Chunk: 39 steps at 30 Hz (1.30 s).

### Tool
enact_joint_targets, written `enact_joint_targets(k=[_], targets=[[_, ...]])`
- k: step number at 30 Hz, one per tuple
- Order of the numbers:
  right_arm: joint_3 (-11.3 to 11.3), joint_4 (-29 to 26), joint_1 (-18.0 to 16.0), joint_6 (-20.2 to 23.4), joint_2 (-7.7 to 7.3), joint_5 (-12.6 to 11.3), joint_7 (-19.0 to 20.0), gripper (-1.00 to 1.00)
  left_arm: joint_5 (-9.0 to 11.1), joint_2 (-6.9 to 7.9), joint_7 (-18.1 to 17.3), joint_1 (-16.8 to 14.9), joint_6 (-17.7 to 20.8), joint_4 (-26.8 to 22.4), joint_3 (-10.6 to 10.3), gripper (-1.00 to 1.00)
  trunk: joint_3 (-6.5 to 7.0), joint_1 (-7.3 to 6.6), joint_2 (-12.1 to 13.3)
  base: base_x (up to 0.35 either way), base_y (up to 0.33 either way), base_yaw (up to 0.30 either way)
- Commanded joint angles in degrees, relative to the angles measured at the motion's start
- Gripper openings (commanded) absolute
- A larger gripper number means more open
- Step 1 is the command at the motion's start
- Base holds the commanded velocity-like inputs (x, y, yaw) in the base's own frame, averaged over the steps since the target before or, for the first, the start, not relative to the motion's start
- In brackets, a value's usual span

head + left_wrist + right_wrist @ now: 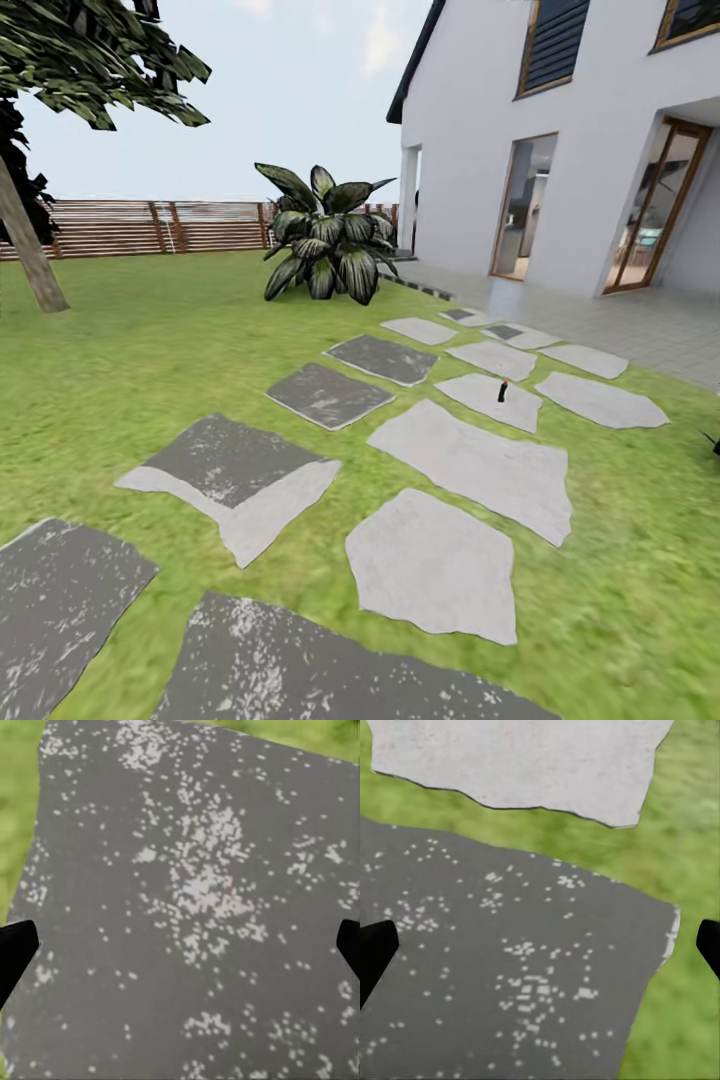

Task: Pick up the pesticide atomizer in the garden and spray insectifuge to fully cover both potted plants in the garden.

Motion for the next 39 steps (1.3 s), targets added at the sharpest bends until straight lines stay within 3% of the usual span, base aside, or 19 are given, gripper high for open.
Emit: enact_joint_targets(k=[1,25,39], targets=[[-0.02,0.02,-0.02,-0.17,0.01,0.02,0.03,1.0,-0.03,0.0,0.15,-0.03,-0.18,0.05,-0.02,1.0,-0.05,0.02,-0.02,0.301,0.2,-0.051],[-0.02,0.08,-0.02,-0.17,-0.01,0.02,0.03,1.0,-0.03,0.0,0.15,-0.03,-0.24,0.14,-0.14,1.0,-0.05,0.02,-0.02,0.296,0.216,-0.232],[-0.02,0.04,-0.02,-0.17,0.01,0.02,0.03,1.0,-0.03,0.0,0.15,-0.03,-0.26,0.14,-0.14,1.0,-0.05,0.02,-0.02,0.295,0.197,-0.017]])
